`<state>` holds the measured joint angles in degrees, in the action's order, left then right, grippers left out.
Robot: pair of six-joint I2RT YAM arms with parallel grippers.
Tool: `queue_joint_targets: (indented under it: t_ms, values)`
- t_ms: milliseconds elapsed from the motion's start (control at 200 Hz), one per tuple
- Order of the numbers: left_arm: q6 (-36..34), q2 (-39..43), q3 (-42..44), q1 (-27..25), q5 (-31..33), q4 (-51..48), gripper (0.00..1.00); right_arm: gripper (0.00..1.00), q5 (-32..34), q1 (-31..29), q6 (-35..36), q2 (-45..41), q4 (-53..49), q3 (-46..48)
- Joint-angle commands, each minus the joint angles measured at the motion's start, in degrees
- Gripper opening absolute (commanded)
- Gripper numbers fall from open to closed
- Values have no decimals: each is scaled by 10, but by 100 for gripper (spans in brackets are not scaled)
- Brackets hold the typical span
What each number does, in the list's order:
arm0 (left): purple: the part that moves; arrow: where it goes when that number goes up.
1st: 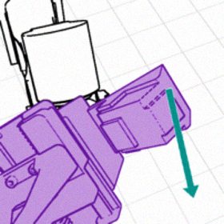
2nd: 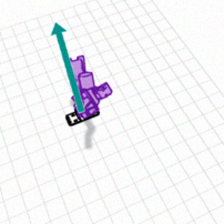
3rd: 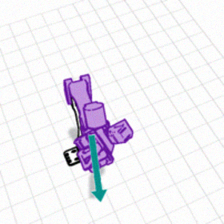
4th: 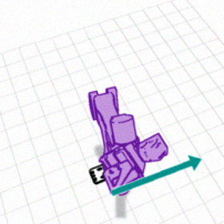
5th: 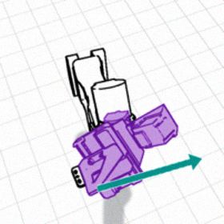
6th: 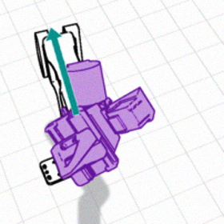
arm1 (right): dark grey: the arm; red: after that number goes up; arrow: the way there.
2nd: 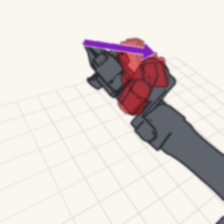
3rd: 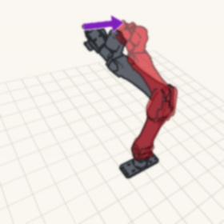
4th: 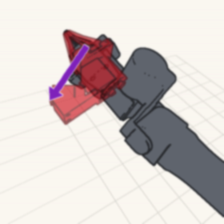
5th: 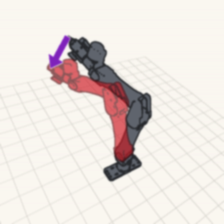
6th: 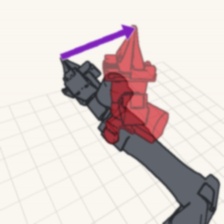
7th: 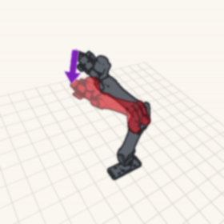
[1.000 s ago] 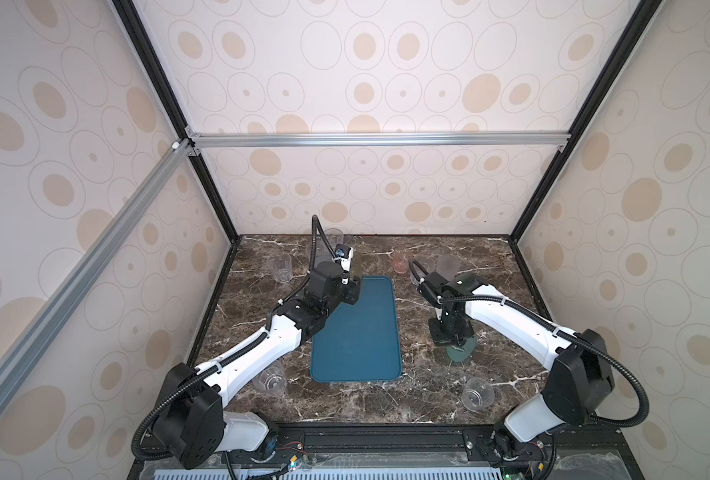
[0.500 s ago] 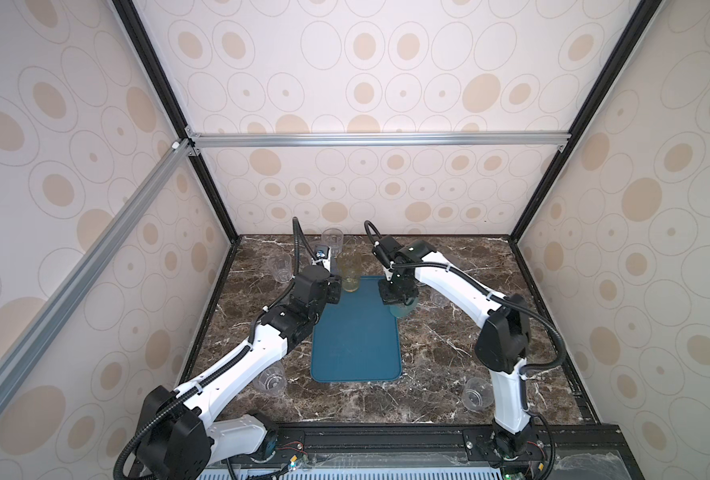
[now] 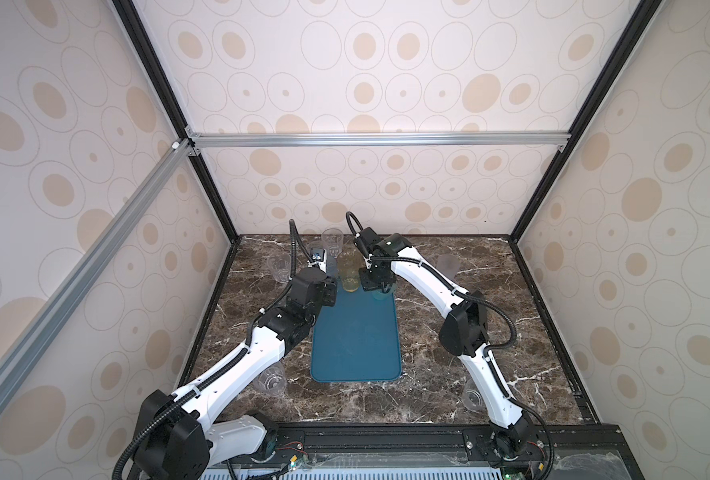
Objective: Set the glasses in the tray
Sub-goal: 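Carry the green glass with the right gripper to the tray's far end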
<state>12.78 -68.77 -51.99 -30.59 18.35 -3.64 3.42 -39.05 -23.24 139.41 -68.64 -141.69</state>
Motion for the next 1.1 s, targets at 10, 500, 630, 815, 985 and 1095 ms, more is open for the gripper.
queue_joint_targets:
  t_ms: [10,500,630,815,985,1095]
  values:
    - [8,-3,-4,4,0,-7,59,7,4,-2,20,30,-11,-20]
    - [17,-22,-15,4,-14,-21,59,31,-3,1,56,25,32,-35]
    - [22,-31,-22,4,-26,-26,59,34,-1,1,64,18,40,-37]
    - [9,-52,-44,4,-36,-36,58,37,3,2,65,-5,45,-37]
    - [-30,-84,-91,4,-50,-50,58,38,4,8,52,-53,54,-13]
    - [-44,-109,-123,4,-61,-55,58,39,-18,16,34,-112,96,56]
